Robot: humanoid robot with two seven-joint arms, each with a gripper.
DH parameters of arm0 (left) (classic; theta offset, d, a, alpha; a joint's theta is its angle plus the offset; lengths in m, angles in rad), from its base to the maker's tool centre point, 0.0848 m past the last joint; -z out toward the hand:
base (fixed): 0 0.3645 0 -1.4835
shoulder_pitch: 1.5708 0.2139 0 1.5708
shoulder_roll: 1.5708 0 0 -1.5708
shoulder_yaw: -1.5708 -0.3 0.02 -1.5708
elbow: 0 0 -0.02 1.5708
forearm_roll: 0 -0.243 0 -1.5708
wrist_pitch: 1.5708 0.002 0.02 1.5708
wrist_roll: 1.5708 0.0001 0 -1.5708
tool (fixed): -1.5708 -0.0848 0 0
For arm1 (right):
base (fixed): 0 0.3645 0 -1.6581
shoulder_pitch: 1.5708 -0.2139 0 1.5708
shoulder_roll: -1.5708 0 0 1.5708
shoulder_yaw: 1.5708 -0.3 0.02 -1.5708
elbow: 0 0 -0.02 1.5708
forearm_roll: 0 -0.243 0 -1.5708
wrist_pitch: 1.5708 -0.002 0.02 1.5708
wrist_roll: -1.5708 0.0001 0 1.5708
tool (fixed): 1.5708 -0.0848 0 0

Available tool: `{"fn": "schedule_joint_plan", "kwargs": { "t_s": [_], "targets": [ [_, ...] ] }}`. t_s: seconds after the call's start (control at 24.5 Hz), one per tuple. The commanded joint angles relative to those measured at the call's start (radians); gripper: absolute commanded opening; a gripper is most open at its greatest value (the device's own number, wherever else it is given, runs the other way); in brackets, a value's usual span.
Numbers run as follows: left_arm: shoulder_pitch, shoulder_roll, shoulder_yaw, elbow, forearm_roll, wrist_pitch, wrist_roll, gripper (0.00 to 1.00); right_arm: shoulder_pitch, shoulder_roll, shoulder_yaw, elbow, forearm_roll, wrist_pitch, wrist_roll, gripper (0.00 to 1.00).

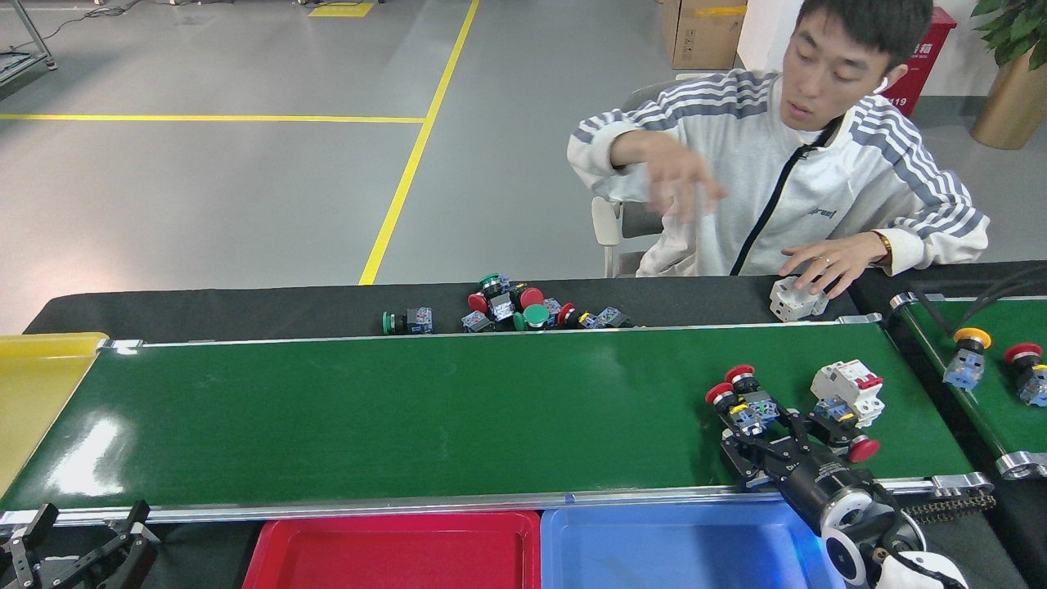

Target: Pick switch part from conveyor to tray

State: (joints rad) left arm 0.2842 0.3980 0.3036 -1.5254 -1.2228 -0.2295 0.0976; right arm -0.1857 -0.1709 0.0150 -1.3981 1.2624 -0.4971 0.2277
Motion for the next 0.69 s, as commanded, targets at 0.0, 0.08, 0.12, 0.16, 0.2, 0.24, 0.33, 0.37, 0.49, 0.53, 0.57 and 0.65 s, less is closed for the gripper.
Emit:
{"fn": "schedule_joint_plan", "kwargs": {
  "t_s": [0.0,0.08,0.12,0.16,0.2,0.24,0.33,0.37,0.49,0.53,0.57,0.65],
  "targets": [
    [-0.008,0.015,0.005,-0.007,-0.001,-0.005,0.008,1.0,-0.018,0.027,0.026,-0.067,-0.011,-0.187,-0.008,0.12],
    [-0.01,0.015,0.005,-0.007,0.002,-0.007,0.01,1.0,-0.024,0.087,0.105,-0.114,0.002,-0.288,0.001,0.17],
    [-0.01,0.015,0.005,-0.007,0.003,-0.008,0.008,1.0,-0.027,0.109,0.177,-0.134,0.017,-0.288,0.01,0.26],
    [-0.014,0.015,0.005,-0.006,0.005,-0.016,0.01,1.0,-0.038,0.113,0.25,-0.153,0.035,-0.288,0.016,0.36],
    [-0.019,0.015,0.005,-0.004,0.005,-0.033,0.008,1.0,-0.046,0.114,0.324,-0.157,0.055,-0.288,0.016,0.51],
    [-0.022,0.015,0.006,0.001,0.005,-0.05,0.01,1.0,-0.047,0.122,0.373,-0.156,0.074,-0.288,0.016,0.66],
    [-0.027,0.015,0.006,0.016,0.005,-0.086,0.01,1.0,-0.041,0.142,0.456,-0.124,0.109,-0.288,0.01,1.0],
    [-0.028,0.015,0.006,0.025,0.005,-0.09,0.01,1.0,-0.037,0.146,0.467,-0.11,0.109,-0.285,0.007,1.0],
    [-0.03,0.013,0.003,0.048,0.005,-0.091,0.01,1.0,0.0,0.156,0.468,-0.107,0.106,-0.284,0.002,1.0],
    [-0.028,0.015,0.0,0.048,0.005,-0.091,0.01,1.0,0.011,0.159,0.465,-0.116,0.104,-0.284,0.001,1.0],
    [-0.025,0.013,-0.001,0.045,0.005,-0.091,0.008,1.0,0.019,0.156,0.451,-0.131,0.101,-0.278,0.001,1.0],
    [-0.02,0.008,0.0,0.039,0.006,-0.093,0.01,1.0,0.058,0.142,0.365,-0.176,0.103,-0.241,-0.004,1.0]
  ]
}}
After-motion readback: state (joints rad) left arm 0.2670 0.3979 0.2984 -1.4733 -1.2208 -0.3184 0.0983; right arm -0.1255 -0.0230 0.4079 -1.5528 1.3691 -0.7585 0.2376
